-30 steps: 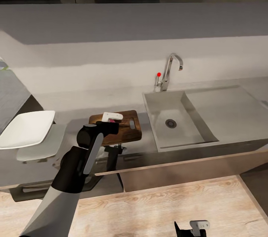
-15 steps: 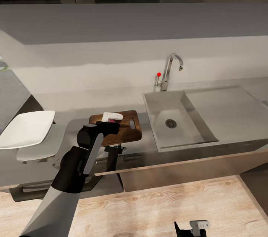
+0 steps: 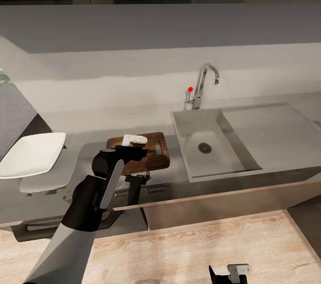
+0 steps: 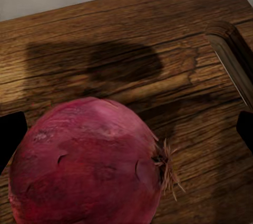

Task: In the kitchen, take the Vidalia onion out of the sink, dice it on the chopping board with the paring knife, put the diced onion into the bowl on the countertop, then place both the paring knife and the chopping board into the sink.

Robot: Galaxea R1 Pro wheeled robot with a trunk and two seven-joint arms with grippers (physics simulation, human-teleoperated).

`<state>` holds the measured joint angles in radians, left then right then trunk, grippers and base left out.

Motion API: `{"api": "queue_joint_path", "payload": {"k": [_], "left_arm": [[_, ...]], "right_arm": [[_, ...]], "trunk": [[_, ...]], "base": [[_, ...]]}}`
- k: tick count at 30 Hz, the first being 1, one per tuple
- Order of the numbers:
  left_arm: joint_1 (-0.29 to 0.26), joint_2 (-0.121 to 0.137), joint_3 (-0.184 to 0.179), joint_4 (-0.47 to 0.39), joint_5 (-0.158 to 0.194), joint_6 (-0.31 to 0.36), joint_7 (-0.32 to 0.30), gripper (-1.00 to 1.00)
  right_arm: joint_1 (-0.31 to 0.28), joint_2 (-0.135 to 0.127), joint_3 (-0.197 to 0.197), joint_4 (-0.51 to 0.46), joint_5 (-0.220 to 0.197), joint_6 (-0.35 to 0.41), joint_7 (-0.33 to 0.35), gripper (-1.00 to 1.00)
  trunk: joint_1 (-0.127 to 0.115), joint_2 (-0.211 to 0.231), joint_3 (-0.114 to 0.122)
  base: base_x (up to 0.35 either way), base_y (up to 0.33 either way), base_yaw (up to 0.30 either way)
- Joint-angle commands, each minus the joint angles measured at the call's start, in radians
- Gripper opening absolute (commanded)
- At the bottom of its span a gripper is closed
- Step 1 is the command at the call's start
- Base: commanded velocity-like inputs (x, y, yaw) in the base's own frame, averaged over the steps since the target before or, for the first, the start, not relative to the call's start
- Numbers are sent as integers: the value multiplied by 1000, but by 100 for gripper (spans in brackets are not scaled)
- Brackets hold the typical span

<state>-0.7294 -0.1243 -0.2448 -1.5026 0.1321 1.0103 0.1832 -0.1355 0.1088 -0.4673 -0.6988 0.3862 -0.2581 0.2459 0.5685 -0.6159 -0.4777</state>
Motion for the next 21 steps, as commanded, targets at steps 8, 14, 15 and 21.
{"api": "queue_joint_path", "payload": {"k": [8, 14, 15, 21], "left_arm": [[-1, 0, 0, -4, 11, 4, 10, 100], [-1, 0, 2, -8, 11, 4, 10, 100], [-1, 0, 2, -9, 11, 4, 10, 100], [-1, 0, 3, -30, 9, 4, 11, 100]], "right_arm": [[-1, 2, -8, -1, 8, -4, 9, 100], [-1, 2, -8, -1, 8, -4, 10, 100], [-1, 2, -8, -1, 8, -4, 10, 100], [-1, 2, -8, -1, 8, -4, 10, 100]], "trunk": [[0, -1, 4], [0, -1, 13], [0, -1, 15], [0, -1, 25]], "base": [[0, 0, 0], [0, 0, 0], [0, 0, 0], [0, 0, 0]]}}
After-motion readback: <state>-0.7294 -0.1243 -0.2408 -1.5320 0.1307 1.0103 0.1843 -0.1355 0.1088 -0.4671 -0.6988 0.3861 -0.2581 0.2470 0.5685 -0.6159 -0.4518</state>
